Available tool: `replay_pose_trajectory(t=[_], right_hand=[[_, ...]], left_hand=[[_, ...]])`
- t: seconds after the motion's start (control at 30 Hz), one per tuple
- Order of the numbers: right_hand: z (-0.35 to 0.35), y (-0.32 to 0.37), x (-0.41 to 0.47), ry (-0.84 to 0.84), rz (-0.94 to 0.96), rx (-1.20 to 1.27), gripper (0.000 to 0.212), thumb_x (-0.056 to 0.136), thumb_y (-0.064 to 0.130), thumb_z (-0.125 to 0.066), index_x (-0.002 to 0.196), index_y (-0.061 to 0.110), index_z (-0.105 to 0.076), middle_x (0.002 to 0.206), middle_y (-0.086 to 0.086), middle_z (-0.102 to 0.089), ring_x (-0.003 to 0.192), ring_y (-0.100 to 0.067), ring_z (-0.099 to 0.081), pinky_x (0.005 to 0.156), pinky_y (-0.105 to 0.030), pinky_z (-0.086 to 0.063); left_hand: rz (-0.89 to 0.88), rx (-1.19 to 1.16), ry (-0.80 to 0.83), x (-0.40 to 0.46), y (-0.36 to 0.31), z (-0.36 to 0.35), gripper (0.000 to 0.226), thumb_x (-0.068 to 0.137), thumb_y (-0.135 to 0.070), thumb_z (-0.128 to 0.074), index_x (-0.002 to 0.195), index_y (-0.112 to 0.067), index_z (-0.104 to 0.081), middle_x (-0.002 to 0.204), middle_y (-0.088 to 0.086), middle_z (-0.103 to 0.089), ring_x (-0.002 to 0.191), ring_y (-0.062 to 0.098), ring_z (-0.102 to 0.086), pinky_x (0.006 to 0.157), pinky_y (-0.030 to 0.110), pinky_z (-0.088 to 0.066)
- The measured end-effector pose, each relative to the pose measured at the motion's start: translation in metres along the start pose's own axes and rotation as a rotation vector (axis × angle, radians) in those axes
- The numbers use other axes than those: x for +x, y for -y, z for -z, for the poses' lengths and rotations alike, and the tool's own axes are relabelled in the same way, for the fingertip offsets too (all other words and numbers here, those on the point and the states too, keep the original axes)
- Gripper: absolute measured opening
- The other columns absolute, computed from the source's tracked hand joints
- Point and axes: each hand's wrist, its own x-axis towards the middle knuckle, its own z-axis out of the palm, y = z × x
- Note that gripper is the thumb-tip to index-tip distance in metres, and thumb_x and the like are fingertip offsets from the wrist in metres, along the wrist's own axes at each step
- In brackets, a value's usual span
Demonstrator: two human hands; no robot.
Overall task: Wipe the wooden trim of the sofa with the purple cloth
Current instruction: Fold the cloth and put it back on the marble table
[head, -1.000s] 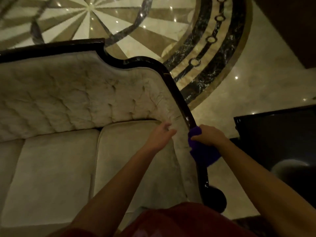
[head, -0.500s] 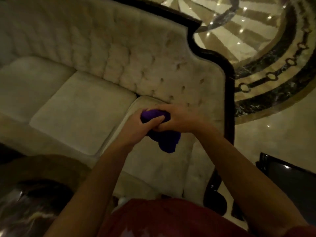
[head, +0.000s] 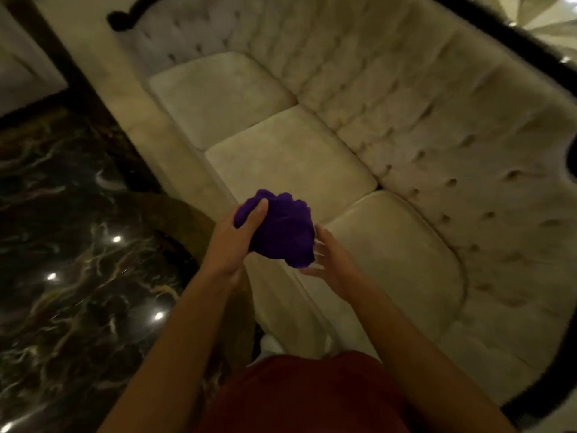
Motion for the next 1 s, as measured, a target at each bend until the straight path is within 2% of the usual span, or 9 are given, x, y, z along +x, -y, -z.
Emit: replay_pose_trajectory(t=[0.13, 0.27, 0.37, 0.47, 0.6, 0.7, 0.83, 0.87, 1.0], right_hand=[[-0.073, 0.01, 0.028, 0.173, -0.048, 0.114, 0.049, 0.096, 0.061, -0.061, 0.129, 0.026, -0.072, 0.13, -0.01, -0.073, 0.114, -0.031, -0.073, 0.081, -0.044, -0.063], [-0.128, 0.025, 0.063, 0.27, -0.097, 0.015, 0.049, 0.087, 0.044, -0.078, 0.128, 0.018, -0.071, 0.125, -0.012, -0.075, 0.114, -0.031, -0.073, 0.094, -0.048, -0.061], [-0.165, 0.031, 0.095, 0.407, -0.17, -0.032, 0.059, 0.081, 0.036, -0.084, 0.132, 0.013, -0.066, 0.127, -0.014, -0.074, 0.116, -0.032, -0.072, 0.087, -0.043, -0.061], [-0.207, 0.037, 0.13, 0.507, -0.215, -0.13, 0.063, 0.074, 0.031, -0.087, 0.132, 0.014, -0.066, 0.125, -0.014, -0.074, 0.115, -0.033, -0.072, 0.088, -0.043, -0.061], [-0.256, 0.051, 0.178, 0.558, -0.195, -0.285, 0.05, 0.067, 0.036, -0.093, 0.113, 0.027, -0.076, 0.114, -0.005, -0.079, 0.105, -0.025, -0.076, 0.083, -0.038, -0.063], [-0.295, 0.057, 0.203, 0.637, -0.19, -0.382, 0.046, 0.06, 0.045, -0.095, 0.102, 0.034, -0.08, 0.111, -0.001, -0.08, 0.103, -0.021, -0.077, 0.082, -0.035, -0.062], [-0.352, 0.05, 0.223, 0.726, -0.146, -0.546, 0.04, 0.06, 0.049, -0.092, 0.098, 0.041, -0.079, 0.108, 0.003, -0.08, 0.102, -0.019, -0.076, 0.083, -0.035, -0.061], [-0.367, 0.047, 0.226, 0.756, -0.147, -0.59, 0.039, 0.062, 0.048, -0.091, 0.097, 0.04, -0.079, 0.107, 0.004, -0.081, 0.101, -0.018, -0.077, 0.08, -0.032, -0.061], [-0.43, 0.03, 0.24, 0.872, -0.094, -0.819, 0.026, 0.079, 0.041, -0.086, 0.102, 0.032, -0.076, 0.098, 0.012, -0.08, 0.089, -0.006, -0.076, 0.066, -0.018, -0.058]], left_hand=[[0.026, -0.097, -0.168, 0.003, 0.005, 0.054, 0.06, 0.072, -0.068, -0.075, 0.119, -0.03, -0.075, 0.116, -0.006, -0.08, 0.111, 0.014, -0.074, 0.094, 0.035, -0.059], [0.127, -0.212, -0.326, 0.013, 0.021, 0.103, 0.048, 0.078, -0.067, -0.075, 0.112, -0.034, -0.08, 0.115, -0.007, -0.08, 0.109, 0.014, -0.076, 0.093, 0.037, -0.06], [0.155, -0.293, -0.463, 0.023, 0.029, 0.137, 0.045, 0.074, -0.068, -0.077, 0.102, -0.033, -0.083, 0.109, -0.007, -0.082, 0.1, 0.011, -0.078, 0.075, 0.027, -0.063], [0.19, -0.391, -0.566, 0.04, 0.027, 0.173, 0.036, 0.078, -0.053, -0.081, 0.101, -0.025, -0.083, 0.107, -0.001, -0.083, 0.097, 0.015, -0.08, 0.067, 0.026, -0.064], [0.218, -0.426, -0.642, 0.059, 0.02, 0.214, 0.013, 0.095, -0.025, -0.073, 0.103, -0.022, -0.083, 0.116, 0.005, -0.08, 0.105, 0.018, -0.078, 0.084, 0.035, -0.062], [0.217, -0.451, -0.72, 0.063, 0.015, 0.234, 0.012, 0.093, -0.025, -0.075, 0.101, -0.029, -0.083, 0.113, 0.001, -0.081, 0.101, 0.016, -0.078, 0.08, 0.035, -0.064], [0.142, -0.573, -0.83, 0.056, 0.024, 0.252, 0.07, 0.07, -0.042, -0.093, 0.133, -0.029, -0.066, 0.127, -0.004, -0.075, 0.113, 0.017, -0.074, 0.091, 0.041, -0.064], [0.136, -0.582, -0.889, 0.054, 0.028, 0.256, 0.073, 0.069, -0.041, -0.093, 0.134, -0.03, -0.064, 0.131, -0.003, -0.072, 0.117, 0.019, -0.072, 0.095, 0.045, -0.063], [0.093, -0.637, -1.172, 0.049, 0.049, 0.278, 0.05, 0.086, -0.024, -0.081, 0.132, -0.03, -0.063, 0.135, 0.0, -0.066, 0.124, 0.022, -0.067, 0.104, 0.049, -0.058]])
